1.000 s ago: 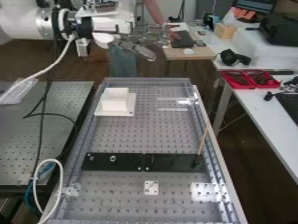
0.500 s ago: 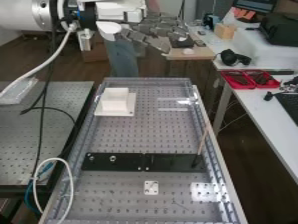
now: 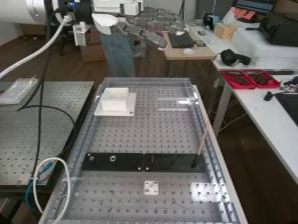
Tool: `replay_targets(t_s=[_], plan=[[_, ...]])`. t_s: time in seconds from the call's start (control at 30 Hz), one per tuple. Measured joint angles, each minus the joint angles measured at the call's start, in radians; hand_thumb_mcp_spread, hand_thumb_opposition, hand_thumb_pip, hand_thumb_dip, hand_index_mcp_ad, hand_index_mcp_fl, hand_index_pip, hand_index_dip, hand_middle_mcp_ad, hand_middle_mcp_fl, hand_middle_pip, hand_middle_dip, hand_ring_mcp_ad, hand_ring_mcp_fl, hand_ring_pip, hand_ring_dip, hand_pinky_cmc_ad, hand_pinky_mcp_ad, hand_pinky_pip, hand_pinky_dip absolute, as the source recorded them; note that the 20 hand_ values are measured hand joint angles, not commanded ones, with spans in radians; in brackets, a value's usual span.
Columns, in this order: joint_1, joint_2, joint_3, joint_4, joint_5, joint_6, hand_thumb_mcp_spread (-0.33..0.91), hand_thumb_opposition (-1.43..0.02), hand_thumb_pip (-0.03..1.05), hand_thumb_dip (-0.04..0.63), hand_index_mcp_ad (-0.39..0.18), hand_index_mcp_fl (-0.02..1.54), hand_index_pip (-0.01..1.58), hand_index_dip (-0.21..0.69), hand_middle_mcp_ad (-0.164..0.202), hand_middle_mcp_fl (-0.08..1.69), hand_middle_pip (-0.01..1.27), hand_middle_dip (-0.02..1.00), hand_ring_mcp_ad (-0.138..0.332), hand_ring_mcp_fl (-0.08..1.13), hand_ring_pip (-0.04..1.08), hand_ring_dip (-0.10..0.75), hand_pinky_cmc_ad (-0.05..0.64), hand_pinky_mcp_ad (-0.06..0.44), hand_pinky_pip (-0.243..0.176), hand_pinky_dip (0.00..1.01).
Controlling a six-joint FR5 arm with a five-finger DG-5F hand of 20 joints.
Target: Grab the bearing and place it in the white container
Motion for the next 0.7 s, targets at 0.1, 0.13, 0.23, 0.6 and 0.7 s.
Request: replay_targets(t_s=[0.1,0.13,0.23,0.6,0.7], plan=[[0.0,0.005,-0.005,0.0,-0.009,0.01,0.28,-0.7,0.45,0.145,-0.106,0.09,0.11,0.265,0.051,0.0,0.13,0.2,0.129,0.0,0.09,0.082,0.414,0.297,-0.089,0.31],[0.0,0.006,-0.006,-0.001,-0.01,0.011,0.28,-0.7,0.45,0.145,-0.106,0.09,0.1,0.265,0.051,0.01,0.13,0.2,0.129,0.0,0.1,0.079,0.414,0.297,-0.089,0.31],[0.006,0.014,-0.012,-0.007,-0.01,0.008,0.28,-0.7,0.45,0.145,-0.106,0.09,0.1,0.267,0.051,0.0,0.13,0.2,0.129,0.0,0.1,0.082,0.414,0.295,-0.089,0.32],[0.036,0.083,-0.08,-0.018,0.02,0.013,0.27,-0.7,0.45,0.131,-0.106,0.05,0.1,0.253,0.051,0.01,0.13,0.2,0.129,0.0,0.1,0.082,0.414,0.295,-0.089,0.32],[0.036,0.102,-0.096,-0.014,0.018,0.01,0.27,-0.7,0.45,0.131,-0.106,0.05,0.1,0.248,0.051,0.01,0.13,0.2,0.129,0.0,0.1,0.082,0.414,0.295,-0.089,0.32]])
